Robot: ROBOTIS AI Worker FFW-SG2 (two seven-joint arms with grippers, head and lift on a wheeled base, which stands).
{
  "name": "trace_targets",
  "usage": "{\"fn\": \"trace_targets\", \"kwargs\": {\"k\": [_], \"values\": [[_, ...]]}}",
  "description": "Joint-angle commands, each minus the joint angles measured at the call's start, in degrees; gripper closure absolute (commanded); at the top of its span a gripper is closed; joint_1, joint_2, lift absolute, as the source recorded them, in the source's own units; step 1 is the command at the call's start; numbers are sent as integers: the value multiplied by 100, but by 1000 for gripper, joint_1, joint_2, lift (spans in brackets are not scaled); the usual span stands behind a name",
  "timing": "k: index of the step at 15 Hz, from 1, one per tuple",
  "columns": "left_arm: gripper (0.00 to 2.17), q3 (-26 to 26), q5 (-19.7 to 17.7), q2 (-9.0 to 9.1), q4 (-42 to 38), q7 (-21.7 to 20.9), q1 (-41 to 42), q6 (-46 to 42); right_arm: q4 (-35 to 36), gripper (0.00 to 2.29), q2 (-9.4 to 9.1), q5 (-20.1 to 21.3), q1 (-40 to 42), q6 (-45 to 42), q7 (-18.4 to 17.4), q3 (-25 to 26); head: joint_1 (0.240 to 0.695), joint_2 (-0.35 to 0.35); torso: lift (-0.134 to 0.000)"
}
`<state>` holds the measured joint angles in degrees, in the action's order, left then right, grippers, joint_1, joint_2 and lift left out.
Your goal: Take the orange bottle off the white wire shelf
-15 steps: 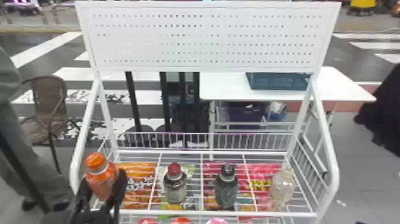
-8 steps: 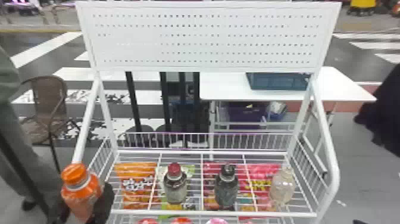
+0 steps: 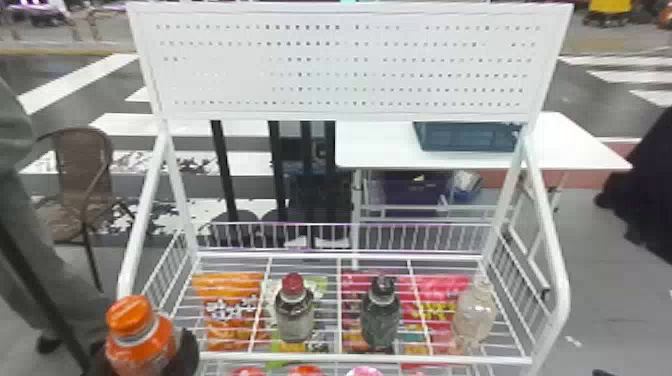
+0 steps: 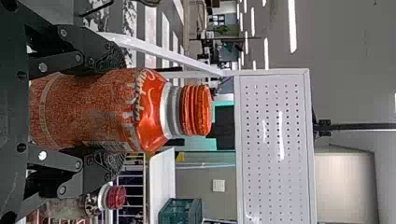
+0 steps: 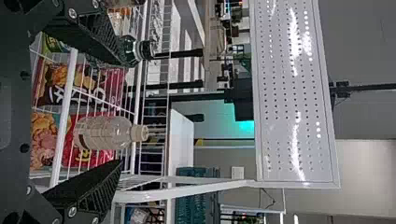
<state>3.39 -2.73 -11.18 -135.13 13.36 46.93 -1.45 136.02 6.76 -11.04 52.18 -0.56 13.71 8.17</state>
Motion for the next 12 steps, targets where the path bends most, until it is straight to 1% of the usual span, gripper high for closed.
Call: {"fn": "trace_targets", "kwargs": {"k": [1, 12], "values": [[697, 4, 9, 2, -4, 0, 0, -17, 30, 144, 0, -3, 30, 0, 0, -8, 499, 0, 0], [697, -49, 18, 46, 22, 26, -18, -122, 65, 144, 18, -12, 47, 0, 9, 1, 499, 0, 0]]}}
